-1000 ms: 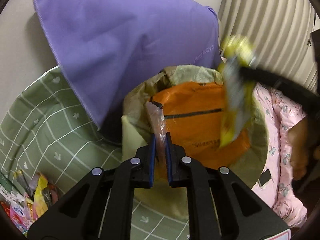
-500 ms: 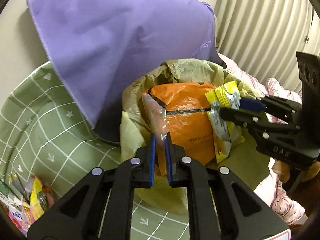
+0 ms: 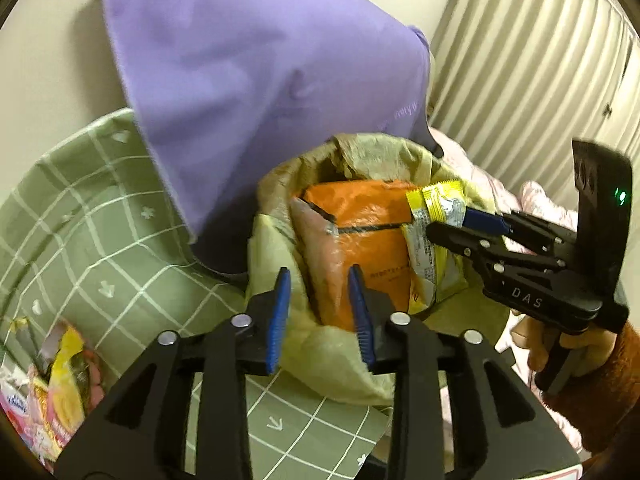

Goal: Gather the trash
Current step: 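Carry both items to the yellow-green trash bag and open both grippers, then move both grippers back over the remaining trash on the table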

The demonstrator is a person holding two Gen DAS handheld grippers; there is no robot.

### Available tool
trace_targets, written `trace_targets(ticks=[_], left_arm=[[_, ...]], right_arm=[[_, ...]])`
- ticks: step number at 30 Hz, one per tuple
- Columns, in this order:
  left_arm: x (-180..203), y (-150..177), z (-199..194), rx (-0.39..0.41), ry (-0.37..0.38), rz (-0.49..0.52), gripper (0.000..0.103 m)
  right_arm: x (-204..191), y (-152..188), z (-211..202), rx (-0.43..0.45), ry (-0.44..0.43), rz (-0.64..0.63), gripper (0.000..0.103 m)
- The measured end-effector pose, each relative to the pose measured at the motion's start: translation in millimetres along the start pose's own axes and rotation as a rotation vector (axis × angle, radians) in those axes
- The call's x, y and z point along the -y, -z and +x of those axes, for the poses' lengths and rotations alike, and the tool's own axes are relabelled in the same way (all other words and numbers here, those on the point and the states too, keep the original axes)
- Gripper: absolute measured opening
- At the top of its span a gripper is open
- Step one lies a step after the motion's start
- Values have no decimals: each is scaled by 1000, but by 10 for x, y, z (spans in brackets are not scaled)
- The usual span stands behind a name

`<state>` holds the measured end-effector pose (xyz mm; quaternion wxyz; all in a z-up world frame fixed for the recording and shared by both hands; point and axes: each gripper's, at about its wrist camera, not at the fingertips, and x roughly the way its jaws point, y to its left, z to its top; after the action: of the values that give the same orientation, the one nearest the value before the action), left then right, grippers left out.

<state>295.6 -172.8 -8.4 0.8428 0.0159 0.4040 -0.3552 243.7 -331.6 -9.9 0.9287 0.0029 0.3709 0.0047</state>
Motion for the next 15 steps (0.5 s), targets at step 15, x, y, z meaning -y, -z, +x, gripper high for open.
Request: trace_targets(ticks=[15], left_arm=[[-645,767,-1295,228,-238,-220,42]], right_arm=[[-434,24,-528,140,23,1,52]])
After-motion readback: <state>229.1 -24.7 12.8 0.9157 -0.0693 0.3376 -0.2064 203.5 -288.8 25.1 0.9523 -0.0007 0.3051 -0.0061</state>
